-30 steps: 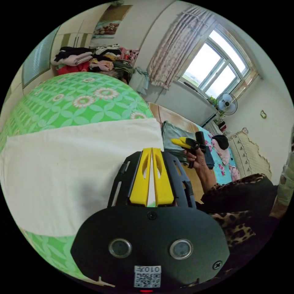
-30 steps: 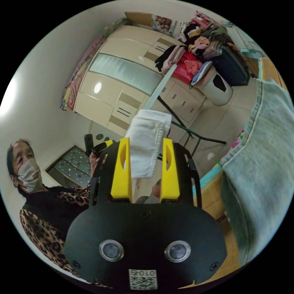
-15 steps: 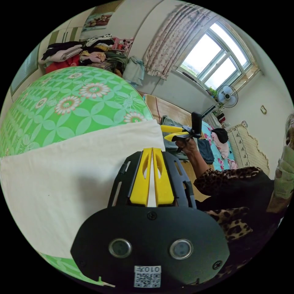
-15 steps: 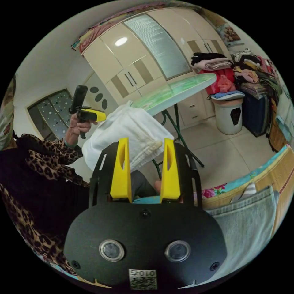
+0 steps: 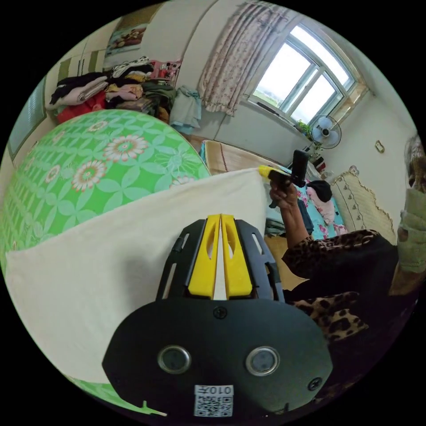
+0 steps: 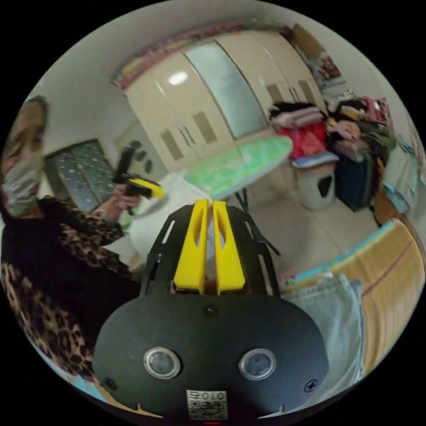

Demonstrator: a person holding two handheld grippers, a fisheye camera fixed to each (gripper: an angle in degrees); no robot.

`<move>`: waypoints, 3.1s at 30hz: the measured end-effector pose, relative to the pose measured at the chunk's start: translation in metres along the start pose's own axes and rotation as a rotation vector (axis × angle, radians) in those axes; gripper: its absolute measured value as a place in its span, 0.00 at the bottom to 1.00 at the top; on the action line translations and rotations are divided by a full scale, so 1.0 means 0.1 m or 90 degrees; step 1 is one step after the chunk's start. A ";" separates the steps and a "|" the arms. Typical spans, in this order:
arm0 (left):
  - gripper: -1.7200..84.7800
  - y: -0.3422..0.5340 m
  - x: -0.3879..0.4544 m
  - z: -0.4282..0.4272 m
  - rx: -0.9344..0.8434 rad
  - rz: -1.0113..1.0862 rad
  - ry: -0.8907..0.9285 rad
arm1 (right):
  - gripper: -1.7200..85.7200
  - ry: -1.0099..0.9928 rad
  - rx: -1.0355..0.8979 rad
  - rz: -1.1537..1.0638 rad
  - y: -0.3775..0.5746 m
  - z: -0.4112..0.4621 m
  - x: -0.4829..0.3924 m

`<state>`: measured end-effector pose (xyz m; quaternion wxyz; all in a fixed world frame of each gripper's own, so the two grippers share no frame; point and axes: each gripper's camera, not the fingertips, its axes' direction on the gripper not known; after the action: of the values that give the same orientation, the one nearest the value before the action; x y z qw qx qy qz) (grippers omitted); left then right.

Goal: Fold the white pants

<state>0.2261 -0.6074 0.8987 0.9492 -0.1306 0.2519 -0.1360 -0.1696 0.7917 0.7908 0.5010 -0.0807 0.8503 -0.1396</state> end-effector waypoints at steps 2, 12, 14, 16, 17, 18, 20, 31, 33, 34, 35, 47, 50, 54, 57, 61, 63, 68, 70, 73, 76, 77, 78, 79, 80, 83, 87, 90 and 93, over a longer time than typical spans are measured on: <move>0.02 -0.05 -0.01 0.09 -0.016 -0.003 -0.027 | 0.06 0.026 -0.096 0.077 0.02 0.42 0.31; 0.02 -0.02 -0.17 0.32 -0.033 -0.021 -0.026 | 0.23 -0.118 -0.046 0.212 0.56 0.66 0.75; 0.02 -0.01 -0.20 0.31 -0.028 -0.024 -0.022 | 0.27 -0.189 -0.024 0.205 0.69 0.74 0.75; 0.02 0.01 -0.24 0.31 -0.026 -0.030 -0.015 | 0.29 -0.240 -0.013 0.195 0.76 0.85 0.76; 0.02 0.01 -0.27 0.30 -0.025 -0.034 -0.012 | 0.30 -0.262 -0.005 0.204 0.80 0.94 0.80; 0.02 0.02 -0.29 0.29 -0.023 -0.038 -0.008 | 0.30 -0.274 -0.008 0.207 0.81 0.99 0.81; 0.02 0.05 -0.31 0.28 -0.023 -0.043 0.007 | 0.31 -0.312 -0.036 0.196 0.84 1.18 0.83; 0.02 0.45 -0.44 0.10 0.009 -0.071 0.034 | 0.08 -0.474 0.076 0.171 1.27 0.75 0.67; 0.02 0.53 -0.41 0.05 0.014 -0.064 0.038 | 0.08 -0.434 0.084 0.203 1.36 0.49 0.60; 0.02 0.55 -0.39 0.04 0.014 -0.059 0.041 | 0.08 -0.408 0.093 0.211 1.38 0.29 0.53; 0.02 0.59 -0.34 0.03 0.014 -0.044 0.051 | 0.08 -0.391 0.105 0.211 1.38 0.10 0.43; 0.02 1.29 0.24 0.81 -0.068 0.014 0.091 | 0.08 -0.134 0.019 0.204 0.54 -0.72 -0.58; 0.02 1.39 0.17 0.99 -0.071 -0.022 0.114 | 0.08 -0.113 -0.001 0.255 0.65 -0.71 -0.48; 0.02 1.49 0.05 1.11 -0.064 -0.064 0.091 | 0.08 -0.308 0.008 0.334 0.93 -0.60 -0.19; 0.02 1.53 -0.05 1.15 -0.039 -0.096 0.084 | 0.08 -0.283 -0.009 0.375 1.09 -0.53 -0.08; 0.02 1.51 -0.04 1.23 -0.037 -0.103 0.025 | 0.07 -0.246 -0.058 0.438 1.38 -0.21 0.12; 0.02 1.52 0.03 1.27 -0.040 -0.087 0.025 | 0.07 -0.292 -0.037 0.460 1.51 -0.14 0.18; 0.02 1.64 0.14 1.32 -0.065 -0.076 -0.028 | 0.07 -0.239 -0.091 0.489 1.72 0.00 0.12; 0.02 1.68 0.14 1.33 -0.069 -0.084 -0.034 | 0.08 -0.163 -0.137 0.524 1.85 0.05 0.13; 0.02 1.74 0.14 1.32 -0.060 -0.095 -0.048 | 0.10 -0.199 -0.115 0.490 1.98 0.05 0.05; 0.02 1.77 0.12 1.31 -0.048 -0.112 -0.056 | 0.18 -0.298 -0.062 0.472 2.05 0.16 0.07; 0.02 1.78 0.11 1.31 -0.047 -0.115 -0.049 | 0.21 -0.332 -0.058 0.478 2.07 0.25 0.11; 0.02 1.78 0.12 1.31 -0.045 -0.117 -0.043 | 0.23 -0.350 -0.052 0.476 2.07 0.29 0.12; 0.02 1.78 0.13 1.30 -0.042 -0.117 -0.042 | 0.25 -0.373 -0.033 0.469 2.08 0.33 0.14; 0.02 1.79 0.16 1.28 -0.035 -0.112 -0.044 | 0.27 -0.376 -0.012 0.462 2.09 0.34 0.14; 0.02 1.82 0.21 1.24 -0.025 -0.105 -0.052 | 0.32 -0.382 0.004 0.420 2.03 0.38 0.14; 0.02 1.87 0.19 1.22 -0.013 -0.118 -0.049 | 0.37 -0.441 0.007 0.401 2.05 0.59 0.14; 0.02 1.88 0.19 1.14 0.007 -0.124 -0.082 | 0.39 -0.534 0.071 0.431 2.18 0.75 0.16; 0.02 1.88 0.23 1.03 0.034 -0.116 -0.118 | 0.39 -0.605 0.145 0.443 2.28 0.85 0.16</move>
<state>0.3343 -0.4223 0.9152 0.9554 -0.1397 0.1461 -0.2154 -0.1028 0.9898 0.6662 0.8482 0.2032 0.4891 -0.0060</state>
